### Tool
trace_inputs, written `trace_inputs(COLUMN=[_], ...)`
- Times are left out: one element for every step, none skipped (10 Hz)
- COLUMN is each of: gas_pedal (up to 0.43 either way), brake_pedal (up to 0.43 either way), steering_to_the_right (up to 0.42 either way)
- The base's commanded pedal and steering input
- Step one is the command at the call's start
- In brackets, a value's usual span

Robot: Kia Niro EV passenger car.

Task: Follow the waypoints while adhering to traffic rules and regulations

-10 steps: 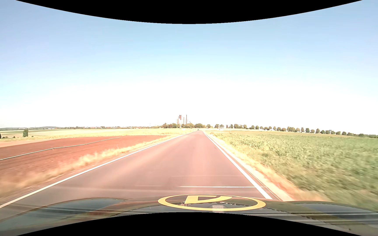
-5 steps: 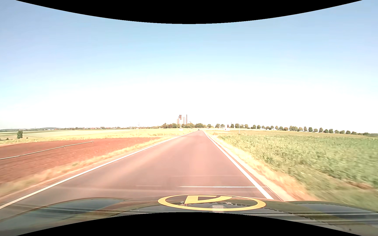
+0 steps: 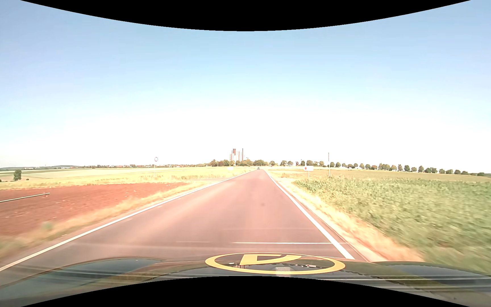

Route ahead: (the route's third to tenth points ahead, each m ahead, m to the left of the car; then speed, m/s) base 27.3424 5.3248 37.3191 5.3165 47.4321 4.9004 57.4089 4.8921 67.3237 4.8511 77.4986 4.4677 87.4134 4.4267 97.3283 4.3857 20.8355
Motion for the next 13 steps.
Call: trace_inputs(gas_pedal=[0.22,0.22,0.22,0.22,0.209,0.209,0.209,0.197,0.197,0.197,0.209,0.209,0.228], brake_pedal=[0.0,0.0,0.0,0.0,0.0,0.0,0.0,0.0,0.0,0.0,0.0,0.0,0.0], steering_to_the_right=[0.0,0.0,0.0,0.001,0.002,0.002,0.002,0.002,0.002,0.002,0.002,0.002,0.002])
